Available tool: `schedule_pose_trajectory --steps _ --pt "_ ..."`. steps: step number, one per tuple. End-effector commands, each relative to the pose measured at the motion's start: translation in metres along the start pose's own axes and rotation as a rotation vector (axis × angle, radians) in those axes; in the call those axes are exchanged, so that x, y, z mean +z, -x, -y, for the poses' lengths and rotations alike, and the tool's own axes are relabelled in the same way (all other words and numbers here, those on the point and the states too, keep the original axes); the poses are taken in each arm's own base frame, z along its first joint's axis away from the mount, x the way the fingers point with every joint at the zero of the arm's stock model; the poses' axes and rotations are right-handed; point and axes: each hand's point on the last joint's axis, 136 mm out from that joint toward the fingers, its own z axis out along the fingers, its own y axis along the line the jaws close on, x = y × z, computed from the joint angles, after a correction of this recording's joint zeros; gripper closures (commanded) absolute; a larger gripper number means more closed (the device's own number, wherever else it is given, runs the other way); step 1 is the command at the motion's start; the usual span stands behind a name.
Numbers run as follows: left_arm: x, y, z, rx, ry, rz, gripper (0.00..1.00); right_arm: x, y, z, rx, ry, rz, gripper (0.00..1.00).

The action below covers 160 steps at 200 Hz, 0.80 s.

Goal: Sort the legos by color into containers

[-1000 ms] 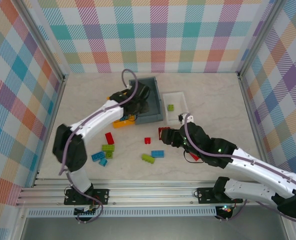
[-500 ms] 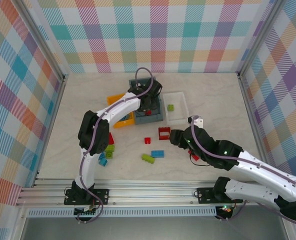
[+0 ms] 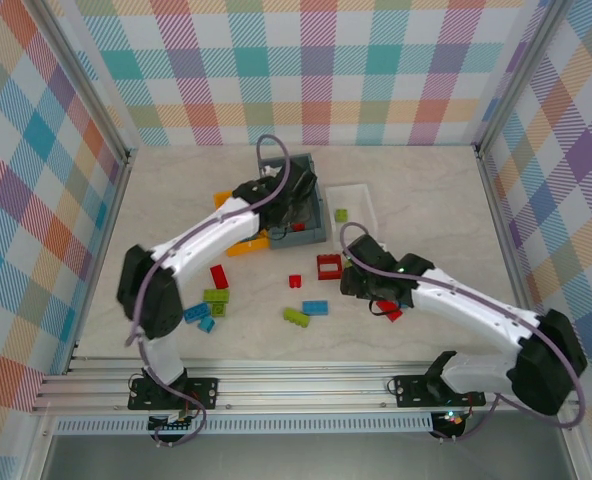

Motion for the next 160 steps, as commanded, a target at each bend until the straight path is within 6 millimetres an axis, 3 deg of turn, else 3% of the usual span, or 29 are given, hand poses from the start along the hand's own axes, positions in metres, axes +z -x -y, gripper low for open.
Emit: schedule_pose_trajectory --steps 1,32,67,111,160 --pt "-0.048 -0.023 0.011 -0.02 -0.105 0.047 0.49 0.019 -0.006 -0.005 -0.055 0.026 -0.059 0.45" --pt "-0.088 -0.075 0.004 -0.035 -0.228 0.043 0.47 0.051 -0.001 0.001 -0.058 0.007 -0.102 0.39" --pt "-0.118 -0.109 -0.013 -0.038 -0.277 0.066 0.46 0.077 0.009 0.001 -0.066 -0.002 -0.121 0.41" --pt "-0.13 -0.132 -0.032 -0.045 -0.294 0.082 0.46 0.096 0.021 0.006 -0.08 -0.039 -0.121 0.47" --pt "-0.133 -0.135 -0.038 -0.048 -0.292 0.085 0.46 0.106 0.027 0.013 -0.099 -0.098 -0.111 0.54"
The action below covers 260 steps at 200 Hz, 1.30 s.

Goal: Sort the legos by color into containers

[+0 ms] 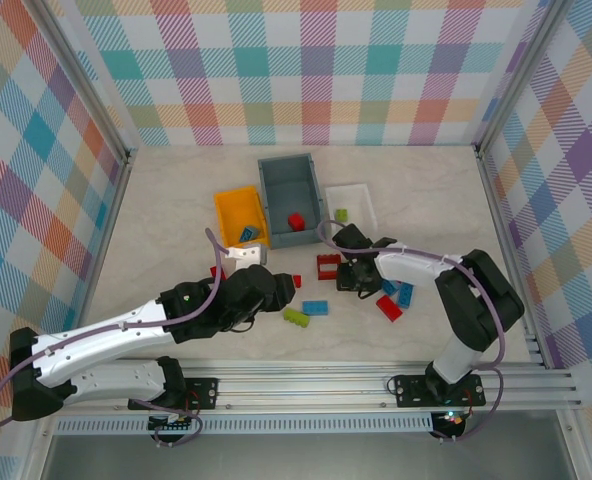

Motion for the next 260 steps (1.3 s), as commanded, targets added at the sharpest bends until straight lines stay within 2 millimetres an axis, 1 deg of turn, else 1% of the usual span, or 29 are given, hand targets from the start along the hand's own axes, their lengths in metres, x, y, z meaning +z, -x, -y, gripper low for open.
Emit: schedule_pose_trajectory --steps 1,14,34,52,65,78,90,107,120,126,134,142,158,177,179,181,183,199,211,227,245,260 --pt "-0.003 0.003 -0.005 -0.014 0.011 0.031 0.46 0.004 0.018 -0.002 -0.015 -0.008 0.052 0.55" --pt "-0.003 0.003 -0.004 -0.011 0.011 0.031 0.46 0.003 0.02 -0.001 -0.02 -0.011 0.063 0.57" --pt "0.0 0.002 -0.004 -0.004 0.014 0.028 0.46 0.004 0.02 -0.002 -0.03 -0.006 0.064 0.64" --pt "0.0 0.0 -0.006 -0.002 0.014 0.027 0.46 0.003 0.015 0.0 -0.028 0.0 0.058 0.69" --pt "-0.001 0.0 -0.006 -0.005 0.012 0.029 0.46 -0.003 0.008 0.003 -0.025 0.001 0.057 0.71" --pt "-0.003 0.001 -0.006 -0.007 0.005 0.032 0.46 -0.014 -0.002 0.008 -0.016 0.0 0.055 0.72" --pt "-0.004 0.002 -0.004 -0.012 -0.007 0.034 0.46 -0.031 -0.011 0.014 0.001 0.004 0.061 0.72" --pt "-0.004 0.003 0.002 -0.017 -0.029 0.037 0.46 -0.06 -0.013 0.021 0.021 0.023 0.102 0.71" --pt "-0.001 0.002 0.007 -0.017 -0.041 0.035 0.46 -0.078 -0.003 0.02 0.018 0.042 0.136 0.71" --pt "0.001 0.002 0.009 -0.017 -0.044 0.036 0.46 -0.085 0.005 0.018 0.018 0.05 0.146 0.71" --pt "0.003 0.003 0.012 -0.015 -0.047 0.036 0.46 -0.091 0.017 0.015 0.017 0.062 0.154 0.71" --pt "0.005 0.004 0.014 -0.013 -0.044 0.039 0.46 -0.092 0.031 0.012 0.021 0.067 0.155 0.71" --pt "0.006 0.007 0.021 -0.01 -0.051 0.049 0.47 -0.088 0.059 0.008 0.027 0.06 0.148 0.71" --pt "0.003 0.012 0.025 -0.009 -0.053 0.071 0.47 -0.075 0.09 0.005 0.055 0.039 0.123 0.71" --pt "0.003 0.012 0.025 -0.009 -0.054 0.072 0.47 -0.077 0.097 0.003 0.06 0.045 0.131 0.71" --pt "0.002 0.013 0.026 -0.008 -0.055 0.074 0.47 -0.072 0.097 0.004 0.062 0.036 0.117 0.71" --pt "0.002 0.013 0.026 -0.006 -0.056 0.075 0.47 -0.074 0.103 0.002 0.064 0.042 0.127 0.71" --pt "-0.001 0.016 0.026 -0.006 -0.053 0.088 0.47 -0.064 0.123 0.001 0.087 0.012 0.105 0.7" --pt "-0.003 0.016 0.024 -0.005 -0.045 0.088 0.47 -0.054 0.131 0.002 0.106 -0.005 0.078 0.66" --pt "-0.007 0.017 0.014 -0.013 -0.007 0.092 0.47 -0.044 0.136 0.003 0.114 -0.028 0.057 0.55" --pt "-0.015 0.019 -0.005 -0.026 0.068 0.1 0.47 -0.048 0.139 0.0 0.117 -0.01 0.08 0.45" --pt "-0.023 0.021 -0.024 -0.046 0.136 0.114 0.47 -0.058 0.14 -0.001 0.105 0.005 0.109 0.42"
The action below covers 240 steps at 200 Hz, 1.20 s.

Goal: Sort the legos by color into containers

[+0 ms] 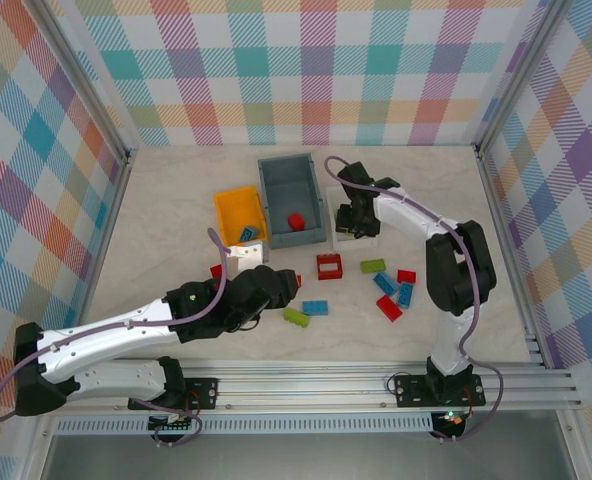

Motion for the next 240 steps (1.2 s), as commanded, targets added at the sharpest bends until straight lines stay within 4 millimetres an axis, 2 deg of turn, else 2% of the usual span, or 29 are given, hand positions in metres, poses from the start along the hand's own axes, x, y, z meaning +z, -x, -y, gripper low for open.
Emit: schedule_pose_trajectory --steps 1,24,36,49,71,105,118,137,149,173,211,240 --pt "-0.021 0.012 -0.03 -0.024 0.11 0.046 0.47 -0.025 0.004 -0.004 -0.014 0.026 0.034 0.42" --pt "-0.034 0.013 -0.071 -0.075 0.236 0.032 0.46 -0.059 0.004 -0.013 -0.062 0.065 0.118 0.42" --pt "-0.039 0.01 -0.106 -0.138 0.345 0.002 0.44 -0.083 -0.002 -0.024 -0.103 0.099 0.175 0.43" --pt "-0.041 -0.002 -0.143 -0.232 0.443 -0.053 0.41 -0.105 -0.019 -0.043 -0.168 0.163 0.232 0.43" --pt "-0.037 -0.027 -0.189 -0.452 0.506 -0.093 0.37 -0.125 -0.072 -0.09 -0.318 0.307 0.268 0.43" --pt "-0.014 -0.045 -0.222 -0.809 0.531 -0.098 0.31 -0.141 -0.168 -0.158 -0.562 0.575 0.235 0.4" --pt "-0.005 -0.048 -0.231 -0.932 0.55 -0.079 0.29 -0.146 -0.198 -0.173 -0.638 0.649 0.216 0.37" --pt "-0.003 -0.041 -0.247 -1.065 0.592 0.011 0.24 -0.152 -0.226 -0.186 -0.694 0.731 0.193 0.33" --pt "0.001 -0.037 -0.254 -1.14 0.587 0.061 0.21 -0.156 -0.237 -0.191 -0.715 0.767 0.184 0.3" --pt "0.01 -0.046 -0.269 -1.304 0.619 0.085 0.21 -0.158 -0.251 -0.197 -0.733 0.795 0.158 0.29" --pt "0.029 -0.053 -0.285 -1.439 0.616 0.116 0.25 -0.161 -0.255 -0.2 -0.734 0.797 0.151 0.3" --pt "0.036 -0.046 -0.296 -1.432 0.651 0.14 0.29 -0.162 -0.256 -0.198 -0.733 0.794 0.145 0.3"
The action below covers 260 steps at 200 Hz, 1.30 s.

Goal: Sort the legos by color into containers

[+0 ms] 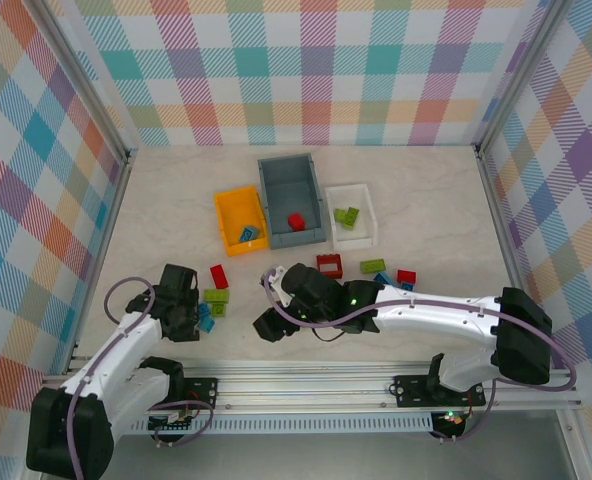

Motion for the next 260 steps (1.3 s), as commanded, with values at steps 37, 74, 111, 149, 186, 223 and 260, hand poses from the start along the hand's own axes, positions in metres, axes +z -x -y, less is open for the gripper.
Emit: schedule_pose_trajectory --steps 37,74,111,149,186,223,260 --pt "0.019 0.005 0.017 -0.051 -0.016 -0.006 0.52 -0.003 0.002 -0.007 0.008 0.02 0.01 0.31" --pt "0.008 0.014 0.018 -0.029 -0.041 0.037 0.71 -0.006 0.002 -0.004 0.018 0.003 0.022 0.33" --pt "-0.04 0.014 0.074 0.15 -0.238 0.069 0.77 -0.03 0.021 0.012 0.025 -0.099 0.112 0.35" --pt "-0.076 -0.035 0.149 0.579 -0.302 -0.007 0.77 -0.06 0.049 0.055 0.198 -0.223 0.257 0.36" --pt "-0.083 -0.091 0.207 0.933 -0.291 0.005 0.77 -0.074 0.077 0.081 0.313 -0.263 0.34 0.36" --pt "-0.057 -0.108 0.243 1.103 -0.174 0.073 0.75 -0.087 0.094 0.095 0.375 -0.288 0.378 0.36" --pt "-0.021 -0.113 0.263 1.179 -0.085 0.116 0.73 -0.093 0.088 0.103 0.393 -0.307 0.377 0.35"
